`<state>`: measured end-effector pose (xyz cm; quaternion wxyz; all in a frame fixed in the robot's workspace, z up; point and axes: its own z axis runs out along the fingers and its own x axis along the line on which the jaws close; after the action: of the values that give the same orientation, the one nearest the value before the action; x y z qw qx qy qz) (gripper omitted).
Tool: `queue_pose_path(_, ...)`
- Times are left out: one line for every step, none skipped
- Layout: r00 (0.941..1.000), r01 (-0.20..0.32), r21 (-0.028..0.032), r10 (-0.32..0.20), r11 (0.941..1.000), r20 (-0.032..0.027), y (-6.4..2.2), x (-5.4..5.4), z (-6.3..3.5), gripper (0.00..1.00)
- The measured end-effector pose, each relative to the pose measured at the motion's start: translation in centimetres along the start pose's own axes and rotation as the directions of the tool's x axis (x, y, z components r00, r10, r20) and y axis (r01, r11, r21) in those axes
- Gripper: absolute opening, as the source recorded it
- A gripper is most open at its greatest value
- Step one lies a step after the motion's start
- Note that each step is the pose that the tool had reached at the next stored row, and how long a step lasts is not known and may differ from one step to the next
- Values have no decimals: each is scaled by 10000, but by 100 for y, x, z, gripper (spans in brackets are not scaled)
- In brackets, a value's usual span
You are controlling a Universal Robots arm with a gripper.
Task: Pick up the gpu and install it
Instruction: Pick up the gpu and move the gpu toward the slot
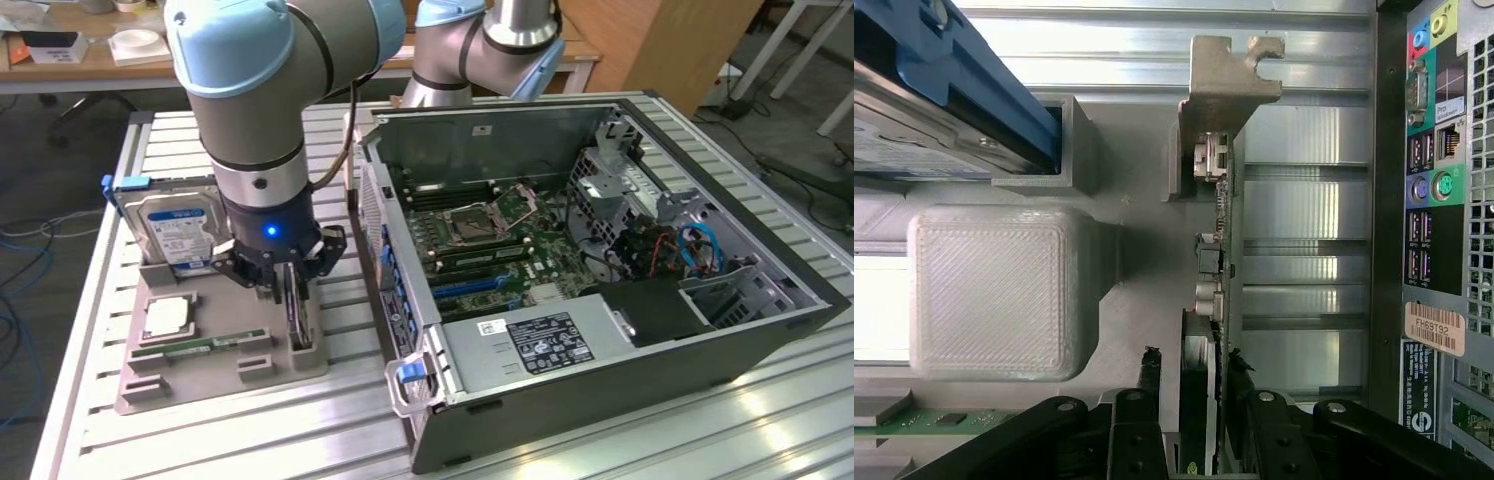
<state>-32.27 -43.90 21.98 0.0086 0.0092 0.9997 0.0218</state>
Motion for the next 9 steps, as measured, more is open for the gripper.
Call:
queue_pose_path(10000, -1, -2, 1, 10000, 2, 1, -2, 1, 37)
queue_pose_path(10000, -1, -2, 1, 10000, 1, 1, -13, 1, 37)
queue_pose_path(10000, 0, 0, 0, 10000, -1, 1, -32, 1, 37)
queue_pose_path(10000, 0, 0, 0, 10000, -1, 1, -45, 1, 37)
queue_pose_path(10000, 0, 0, 0, 10000, 0, 1, -50, 1, 37)
queue_pose_path(10000, 1, -1, -1, 10000, 0, 1, -50, 1, 37)
queue_pose_path(10000, 0, -1, 0, 10000, 0, 1, -50, 2, 37)
queue_pose_path(10000, 0, 0, 0, 10000, -1, 1, -50, 1, 37)
queue_pose_path(10000, 0, 0, 0, 10000, 0, 1, -50, 1, 37)
